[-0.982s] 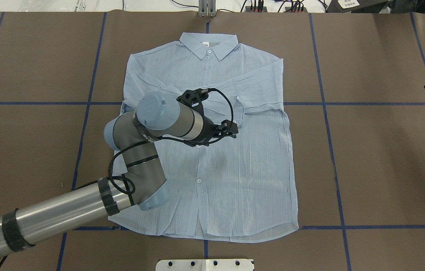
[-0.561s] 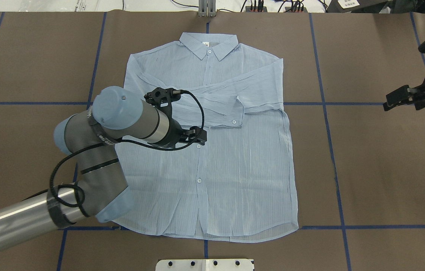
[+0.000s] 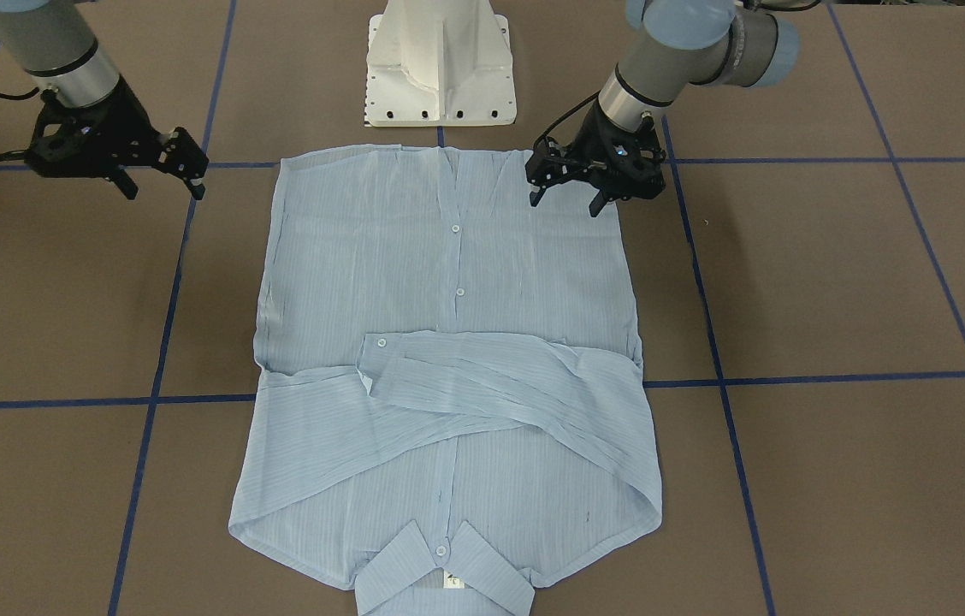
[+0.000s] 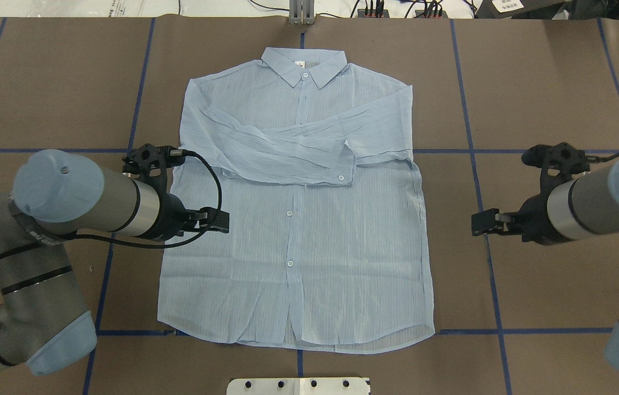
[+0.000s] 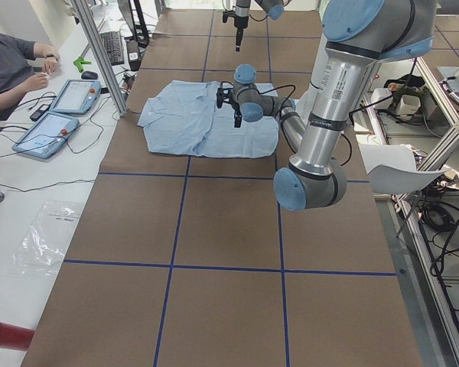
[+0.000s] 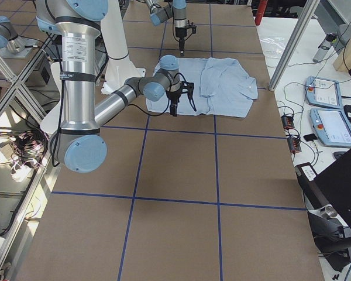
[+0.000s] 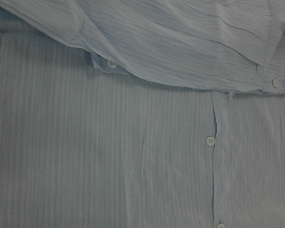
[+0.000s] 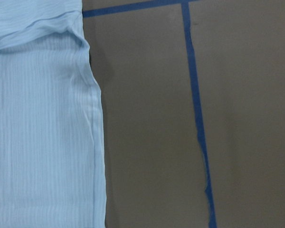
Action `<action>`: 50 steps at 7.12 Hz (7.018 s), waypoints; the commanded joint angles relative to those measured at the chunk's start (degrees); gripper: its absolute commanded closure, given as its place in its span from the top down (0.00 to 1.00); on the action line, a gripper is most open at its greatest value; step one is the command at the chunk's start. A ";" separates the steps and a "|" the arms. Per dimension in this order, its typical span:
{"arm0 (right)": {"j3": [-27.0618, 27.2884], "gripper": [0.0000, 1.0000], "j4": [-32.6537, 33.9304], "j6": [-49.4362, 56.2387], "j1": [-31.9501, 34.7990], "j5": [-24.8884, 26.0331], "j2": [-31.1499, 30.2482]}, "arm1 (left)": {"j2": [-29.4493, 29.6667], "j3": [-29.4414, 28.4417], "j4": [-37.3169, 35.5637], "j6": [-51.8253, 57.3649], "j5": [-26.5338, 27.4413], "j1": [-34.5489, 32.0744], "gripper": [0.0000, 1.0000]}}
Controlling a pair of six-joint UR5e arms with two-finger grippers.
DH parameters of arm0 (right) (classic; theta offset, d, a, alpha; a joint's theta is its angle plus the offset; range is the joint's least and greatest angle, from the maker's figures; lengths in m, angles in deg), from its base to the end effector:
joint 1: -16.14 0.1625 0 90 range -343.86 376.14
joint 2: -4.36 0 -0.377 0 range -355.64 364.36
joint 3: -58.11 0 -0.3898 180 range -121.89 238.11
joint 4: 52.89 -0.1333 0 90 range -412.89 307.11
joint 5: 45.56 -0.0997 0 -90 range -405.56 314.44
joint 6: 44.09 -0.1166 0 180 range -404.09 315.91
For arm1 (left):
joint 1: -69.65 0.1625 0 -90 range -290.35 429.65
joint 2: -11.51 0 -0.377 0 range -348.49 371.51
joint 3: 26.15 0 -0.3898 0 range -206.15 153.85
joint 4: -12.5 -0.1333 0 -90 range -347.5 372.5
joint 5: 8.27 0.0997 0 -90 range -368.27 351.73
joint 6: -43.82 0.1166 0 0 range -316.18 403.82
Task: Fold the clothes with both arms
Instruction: 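Release the sleeve with the left gripper while the right gripper moves toward the hem, then lower both grippers to the hem corners nearest the robot and grasp, then lift the hem with both grippers and fold it toward the collar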
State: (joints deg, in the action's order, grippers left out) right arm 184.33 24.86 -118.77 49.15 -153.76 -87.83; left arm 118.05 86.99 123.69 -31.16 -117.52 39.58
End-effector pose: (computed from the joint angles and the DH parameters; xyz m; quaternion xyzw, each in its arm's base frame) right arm -0.3310 -0.3305 0.3256 0.0262 -0.4136 0.0782 0.9067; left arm 0.4302 -0.3587 0.2415 0.0583 0.5165 -0.0274 0.8538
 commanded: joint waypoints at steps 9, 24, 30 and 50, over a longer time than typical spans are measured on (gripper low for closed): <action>2.27 1.00 -0.06 -12.07 -15.60 12.05 -0.80 | -10.21 0.51 -0.71 -11.68 11.96 15.56 0.79; -3.53 0.70 -13.69 -26.21 -31.66 30.83 -5.37 | -10.03 7.17 -3.08 -13.35 12.13 15.39 0.00; -5.29 0.50 -13.07 -25.87 -34.84 37.79 -3.08 | -10.30 7.71 -3.17 -13.35 12.84 15.48 0.00; 18.73 0.00 32.72 -18.85 -12.83 17.76 20.42 | -5.50 19.59 -12.38 -14.32 -0.70 0.94 0.00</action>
State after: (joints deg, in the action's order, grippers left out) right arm 206.16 57.44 -139.38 30.59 -135.88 -72.48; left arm 109.18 108.89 112.96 -45.74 -118.24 47.46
